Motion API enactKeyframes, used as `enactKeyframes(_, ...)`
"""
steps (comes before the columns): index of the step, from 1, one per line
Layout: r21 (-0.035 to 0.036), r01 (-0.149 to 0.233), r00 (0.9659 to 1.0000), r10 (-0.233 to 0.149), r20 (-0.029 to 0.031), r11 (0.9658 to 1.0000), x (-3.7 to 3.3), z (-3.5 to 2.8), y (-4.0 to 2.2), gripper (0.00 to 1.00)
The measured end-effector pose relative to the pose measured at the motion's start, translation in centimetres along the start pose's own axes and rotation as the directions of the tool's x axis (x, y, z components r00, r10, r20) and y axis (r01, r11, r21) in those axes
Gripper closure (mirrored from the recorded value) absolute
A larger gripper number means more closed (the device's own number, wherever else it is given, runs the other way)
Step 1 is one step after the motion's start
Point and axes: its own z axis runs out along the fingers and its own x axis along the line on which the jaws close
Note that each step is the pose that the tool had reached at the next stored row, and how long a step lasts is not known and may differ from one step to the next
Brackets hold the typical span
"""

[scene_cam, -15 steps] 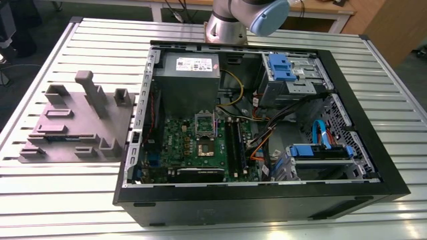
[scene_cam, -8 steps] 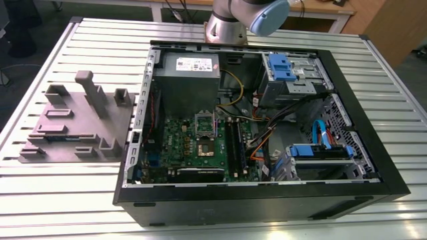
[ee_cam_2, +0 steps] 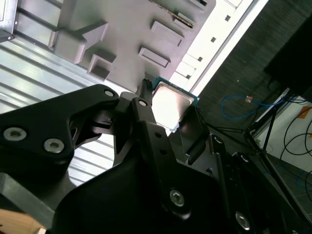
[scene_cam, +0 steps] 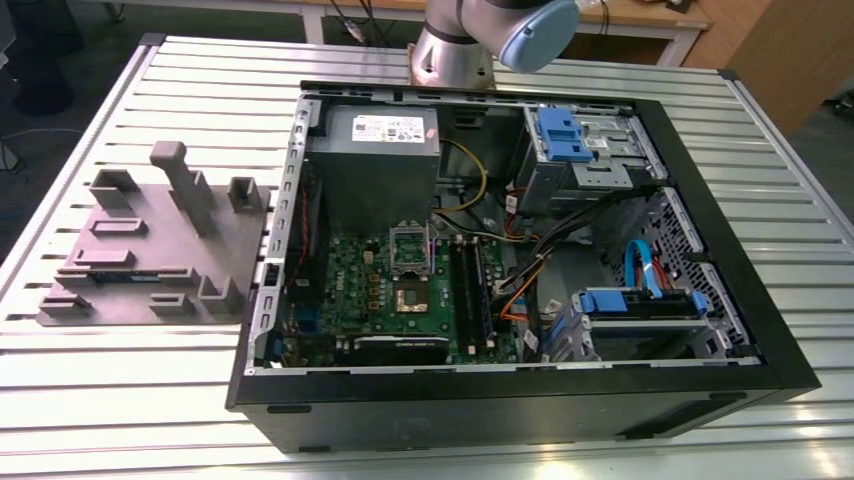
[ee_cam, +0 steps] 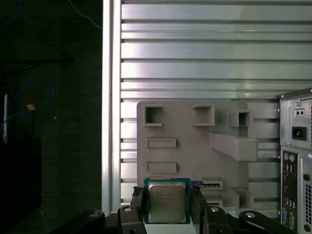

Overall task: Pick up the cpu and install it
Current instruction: 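Pick up the cpu and move it towards the insertion slot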

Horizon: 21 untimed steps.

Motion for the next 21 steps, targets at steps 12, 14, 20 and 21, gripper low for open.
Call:
enactKeyframes(12, 0.0000, 0.000, 1.0000, 0.000, 0.0000, 1.0000, -0.38, 0.00, 0.00, 0.53)
enactKeyframes(14, 0.0001, 0.000, 1.0000, 0.000, 0.0001, 1.0000, -0.51, 0.00, 0.01, 0.53)
enactKeyframes(20, -0.0001, 0.000, 1.0000, 0.000, 0.0001, 1.0000, -1.23, 0.01, 0.02, 0.53)
enactKeyframes(21, -0.0001, 0.000, 1.0000, 0.000, 0.0001, 1.0000, -1.35, 0.02, 0.02, 0.53)
